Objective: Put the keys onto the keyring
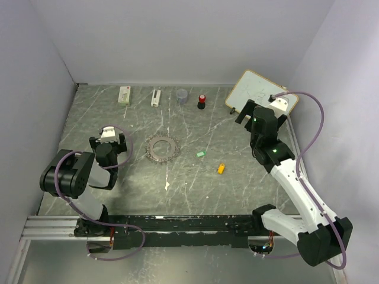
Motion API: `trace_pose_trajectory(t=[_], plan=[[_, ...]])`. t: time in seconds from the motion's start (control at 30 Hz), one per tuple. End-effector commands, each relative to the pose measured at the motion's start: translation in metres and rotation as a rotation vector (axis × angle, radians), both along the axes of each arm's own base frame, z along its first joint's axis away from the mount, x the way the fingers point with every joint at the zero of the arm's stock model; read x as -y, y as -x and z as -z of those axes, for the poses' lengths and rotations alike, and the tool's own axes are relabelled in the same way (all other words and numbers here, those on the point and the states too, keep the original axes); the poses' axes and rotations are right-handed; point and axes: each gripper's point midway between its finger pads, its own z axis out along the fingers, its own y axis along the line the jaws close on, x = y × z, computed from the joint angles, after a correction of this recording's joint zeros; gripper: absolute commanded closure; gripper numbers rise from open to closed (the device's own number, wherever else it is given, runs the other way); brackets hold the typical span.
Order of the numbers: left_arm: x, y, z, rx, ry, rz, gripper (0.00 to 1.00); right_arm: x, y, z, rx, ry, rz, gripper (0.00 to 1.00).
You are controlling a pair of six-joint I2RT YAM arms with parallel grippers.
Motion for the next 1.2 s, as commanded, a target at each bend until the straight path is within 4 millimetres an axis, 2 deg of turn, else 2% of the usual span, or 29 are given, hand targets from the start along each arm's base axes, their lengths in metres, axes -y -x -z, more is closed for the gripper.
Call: trace_pose_trajectory(t=[0.0, 0.17, 0.23, 0.33, 0.6, 0.7, 0.77, 0.8, 0.9, 0.93, 1.0, 1.07, 1.17], plan=[[0.000, -0.004, -0.009, 0.032, 0.015, 0.004, 0.00, -0.013, 0.001, -0.007, 0.082, -0.029, -0.079, 0.00], [0.000, -0.005, -0.009, 0.031, 0.015, 0.004, 0.00, -0.065, 0.019, -0.015, 0.236, -0.073, -0.430, 0.00], [0.000, -0.004, -0.008, 0.030, 0.015, 0.004, 0.00, -0.069, 0.028, -0.020, 0.289, -0.071, -0.475, 0.00], [0.000, -0.004, -0.008, 0.030, 0.015, 0.004, 0.00, -0.060, 0.032, -0.025, 0.295, -0.072, -0.437, 0.00], [-0.003, -0.003, -0.011, 0.041, 0.010, -0.009, 0.00, -0.054, 0.022, -0.002, 0.120, 0.013, -0.404, 0.00], [-0.002, 0.001, -0.031, 0.082, -0.003, -0.025, 0.00, -0.051, 0.020, 0.006, 0.089, 0.024, -0.390, 0.00], [0.005, 0.000, -0.050, 0.074, -0.033, -0.017, 0.00, -0.051, 0.018, 0.011, 0.073, 0.024, -0.386, 0.00], [0.007, -0.001, -0.066, 0.094, -0.023, -0.030, 0.00, -0.052, 0.017, 0.013, 0.065, 0.024, -0.386, 0.00], [0.007, -0.004, -0.103, 0.144, 0.221, -0.128, 0.01, -0.057, 0.012, 0.021, 0.042, 0.017, -0.403, 0.00], [0.014, -0.009, -0.122, 0.145, 0.314, -0.130, 0.00, -0.060, 0.011, 0.024, 0.028, 0.015, -0.414, 0.00], [0.033, -0.013, -0.136, 0.088, 0.410, -0.070, 0.01, -0.067, 0.010, 0.029, 0.007, 0.007, -0.447, 0.00], [0.051, -0.011, -0.139, 0.021, 0.475, -0.003, 0.00, -0.073, 0.011, 0.036, -0.015, -0.002, -0.478, 0.00], [0.081, -0.005, -0.143, 0.010, 0.562, 0.138, 0.04, -0.088, 0.013, 0.050, -0.044, -0.014, -0.558, 0.03]])
